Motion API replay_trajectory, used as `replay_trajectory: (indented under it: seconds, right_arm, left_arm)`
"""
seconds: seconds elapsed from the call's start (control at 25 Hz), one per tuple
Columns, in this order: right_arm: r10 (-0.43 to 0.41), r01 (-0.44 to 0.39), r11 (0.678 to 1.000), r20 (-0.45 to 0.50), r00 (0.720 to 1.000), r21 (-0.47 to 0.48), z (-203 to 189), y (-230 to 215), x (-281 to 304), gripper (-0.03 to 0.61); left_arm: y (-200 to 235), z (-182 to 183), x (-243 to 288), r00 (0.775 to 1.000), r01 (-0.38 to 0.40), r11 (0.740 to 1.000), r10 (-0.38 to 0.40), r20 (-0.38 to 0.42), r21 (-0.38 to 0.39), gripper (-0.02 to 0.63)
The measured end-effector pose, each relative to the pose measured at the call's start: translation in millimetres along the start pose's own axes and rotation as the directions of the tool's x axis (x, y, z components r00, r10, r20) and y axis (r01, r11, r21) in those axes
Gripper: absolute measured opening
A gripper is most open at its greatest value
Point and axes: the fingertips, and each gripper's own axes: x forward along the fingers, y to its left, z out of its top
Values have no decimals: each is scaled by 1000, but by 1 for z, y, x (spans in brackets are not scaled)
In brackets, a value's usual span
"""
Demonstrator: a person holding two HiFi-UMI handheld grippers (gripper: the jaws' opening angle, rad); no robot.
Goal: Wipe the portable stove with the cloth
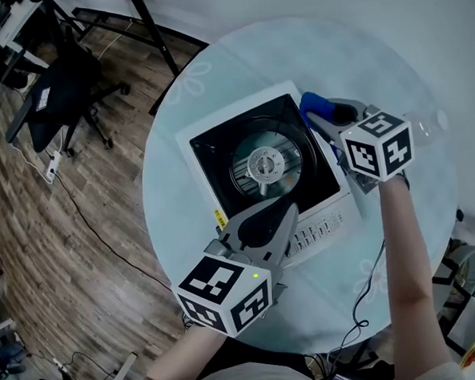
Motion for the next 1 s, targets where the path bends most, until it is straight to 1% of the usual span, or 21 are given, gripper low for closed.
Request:
replay_trajectory:
  seconds: [0.12, 0.28, 0.52, 1.0]
  right_arm:
    - [-8, 7, 1000, -13, 1000, -20, -6, 3, -6, 112]
    - [-12, 12, 1000, -13, 1000, -13, -14, 6, -14, 112]
    - [-9, 9, 1000, -27, 1000, -15, -29, 13, -30, 112]
    - [-16, 17, 1000, -32, 999, 12, -63, 27, -61, 112]
  left_arm:
    - [0, -5, -1, 1000, -10, 1000, 10, -13, 15, 46]
    - [-2, -10, -3, 1000, -14, 1000, 14, -16, 24, 46]
    - [-7, -22, -6, 999, -19, 998, 22, -41, 67, 46]
    - [-15, -43, -11, 996, -31, 995, 39, -81, 93, 46]
